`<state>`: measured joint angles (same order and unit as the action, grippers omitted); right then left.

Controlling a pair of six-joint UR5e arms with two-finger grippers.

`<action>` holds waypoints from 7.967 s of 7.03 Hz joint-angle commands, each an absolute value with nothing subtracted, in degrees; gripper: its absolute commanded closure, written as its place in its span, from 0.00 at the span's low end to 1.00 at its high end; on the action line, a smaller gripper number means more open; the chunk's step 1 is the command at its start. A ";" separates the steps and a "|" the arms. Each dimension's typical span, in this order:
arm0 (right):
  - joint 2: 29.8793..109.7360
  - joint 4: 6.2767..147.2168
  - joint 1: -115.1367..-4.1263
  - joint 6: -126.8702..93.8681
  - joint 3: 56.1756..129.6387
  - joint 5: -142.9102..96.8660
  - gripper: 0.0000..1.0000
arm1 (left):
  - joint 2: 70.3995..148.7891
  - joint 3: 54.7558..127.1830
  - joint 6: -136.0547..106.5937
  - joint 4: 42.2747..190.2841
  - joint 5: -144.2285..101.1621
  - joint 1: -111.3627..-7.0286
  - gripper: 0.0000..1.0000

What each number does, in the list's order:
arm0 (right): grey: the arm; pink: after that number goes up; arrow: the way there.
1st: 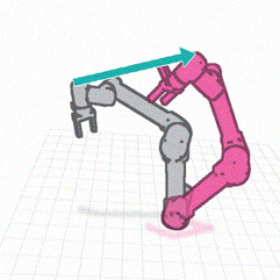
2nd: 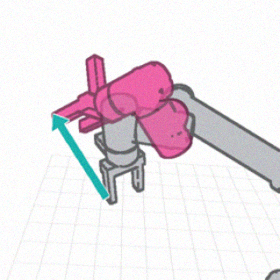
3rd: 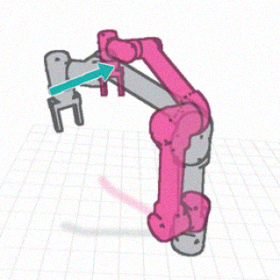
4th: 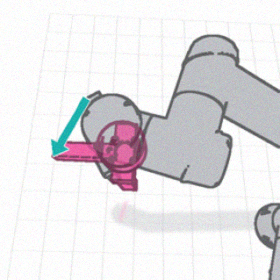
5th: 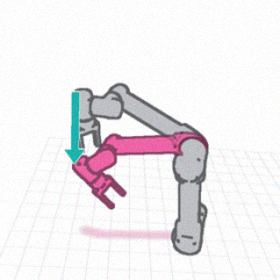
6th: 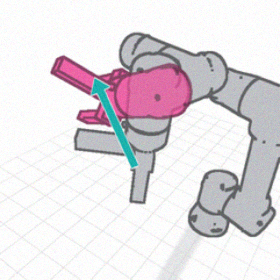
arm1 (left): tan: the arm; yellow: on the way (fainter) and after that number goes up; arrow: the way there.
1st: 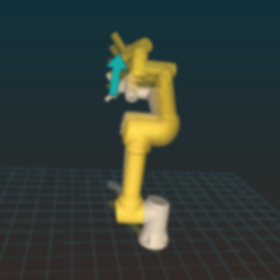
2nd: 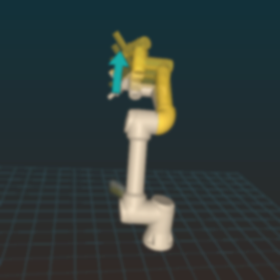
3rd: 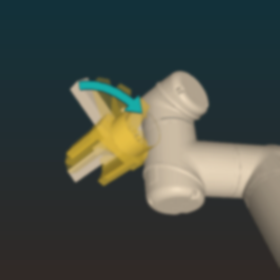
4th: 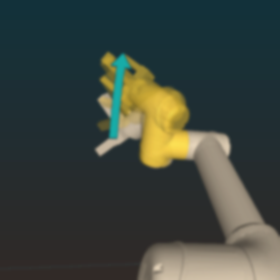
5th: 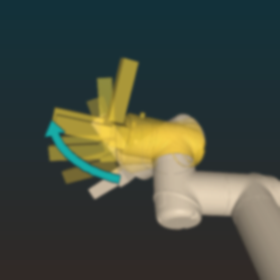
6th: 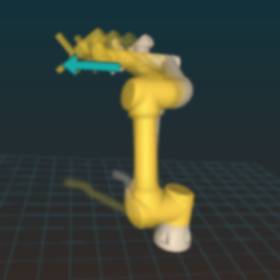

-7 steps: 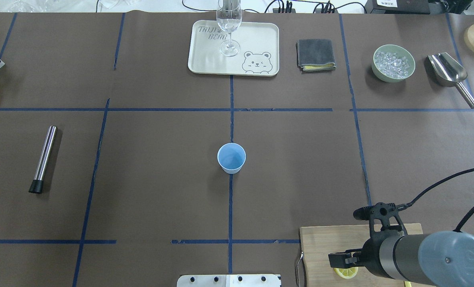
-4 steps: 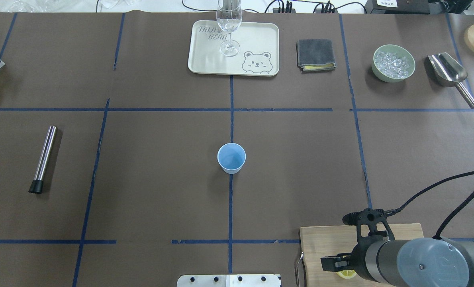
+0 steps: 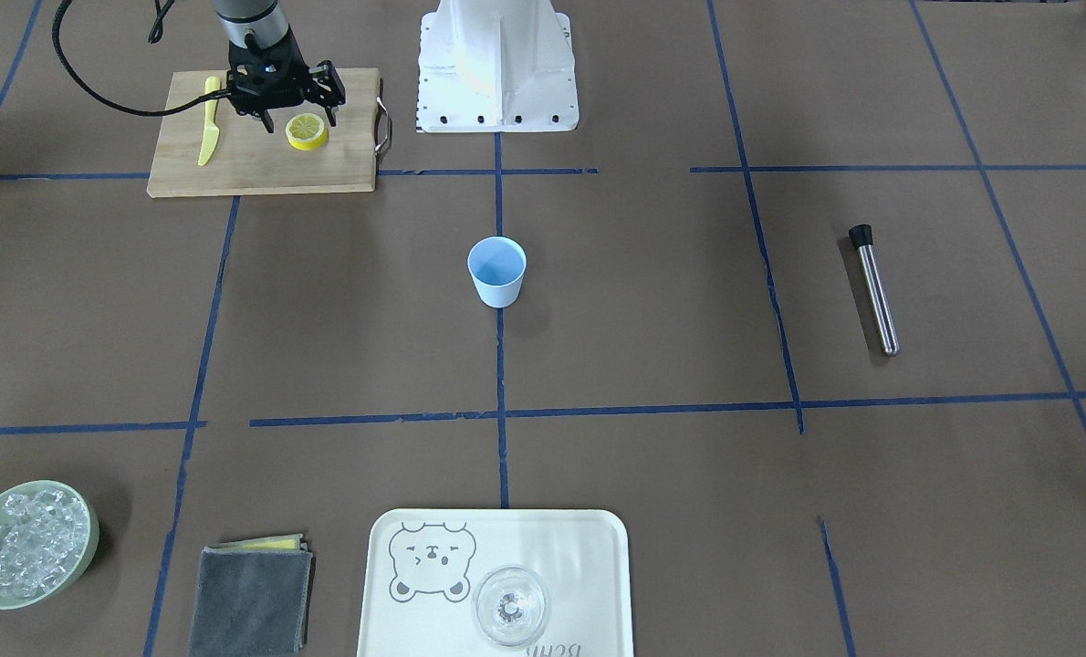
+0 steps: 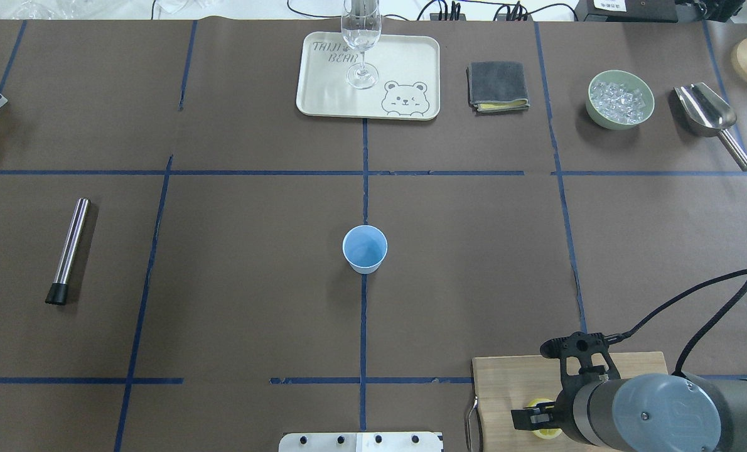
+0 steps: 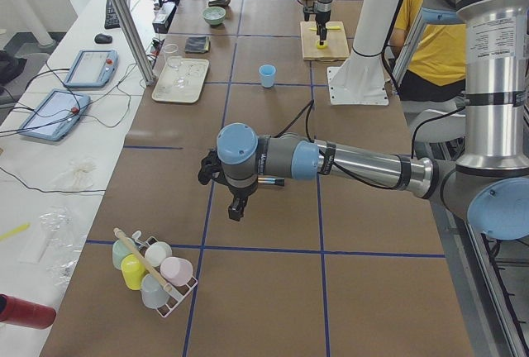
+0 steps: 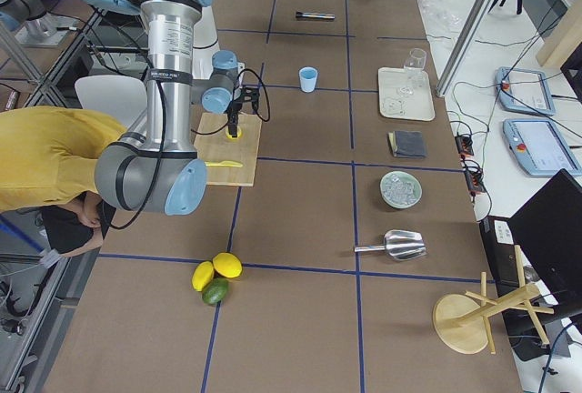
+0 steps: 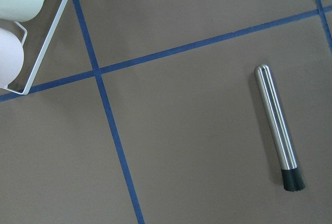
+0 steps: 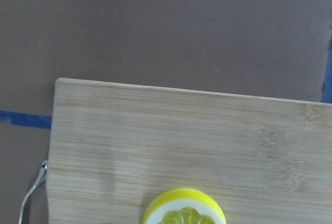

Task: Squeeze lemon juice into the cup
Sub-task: 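Close the right gripper on the lemon slice and lift it, then carry the lemon slice with the right gripper over the blue cup, then open the right gripper to drop the lemon slice into the cup, then withdraw the right gripper while the left gripper moves toward the steel muddler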

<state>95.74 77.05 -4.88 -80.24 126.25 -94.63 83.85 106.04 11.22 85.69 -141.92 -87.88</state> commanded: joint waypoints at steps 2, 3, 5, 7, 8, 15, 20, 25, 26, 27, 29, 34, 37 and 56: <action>94.31 77.08 -4.83 -80.24 124.19 -94.83 0.01 | 83.85 106.00 11.34 85.69 -141.94 -87.89 0.00; 94.39 77.17 -4.83 -80.24 124.19 -94.75 0.02 | 83.85 106.00 11.34 85.69 -141.94 -87.89 0.00; 94.40 77.17 -4.92 -80.24 124.28 -94.75 0.09 | 83.85 106.08 11.34 85.69 -141.94 -87.89 0.00; 94.66 77.08 -5.01 -80.33 124.45 -94.66 0.22 | 83.85 106.08 11.34 85.69 -141.94 -87.98 0.00; 94.83 77.17 -5.01 -80.33 124.45 -94.48 0.23 | 83.85 106.08 11.34 85.69 -141.94 -87.98 0.00; 95.18 77.25 -5.27 -80.60 127.08 -94.57 0.49 | 83.58 106.70 11.34 85.69 -141.94 -88.24 0.00; 96.06 80.07 -5.54 -81.47 132.00 -94.66 0.48 | 83.50 107.40 11.34 85.61 -141.94 -88.24 0.00; 81.09 82.42 -19.48 -81.47 129.93 -98.52 0.47 | 83.41 107.05 11.34 85.61 -141.94 -88.24 0.00; 73.81 85.40 -22.12 -81.56 125.38 -98.96 0.47 | 83.41 106.88 11.34 85.61 -141.94 -88.24 0.00; 65.65 85.60 -24.50 -83.30 118.72 -99.23 0.48 | 83.32 106.88 11.34 85.61 -141.94 -88.24 0.00; 59.87 85.08 -28.02 -84.81 113.32 -100.55 0.48 | 82.80 107.05 11.34 85.61 -141.94 -88.24 0.00; 52.21 79.75 -28.48 -89.19 101.36 -100.11 0.47 | 82.53 107.23 11.34 85.61 -141.94 -88.33 0.00; 51.94 77.87 -26.29 -90.88 100.02 -100.11 0.47 | 82.53 107.23 11.34 85.61 -141.94 -88.33 0.00; 91.93 77.87 -49.04 -59.24 122.70 -123.66 0.00 | 90.43 101.19 -44.30 110.83 -127.81 -58.64 0.03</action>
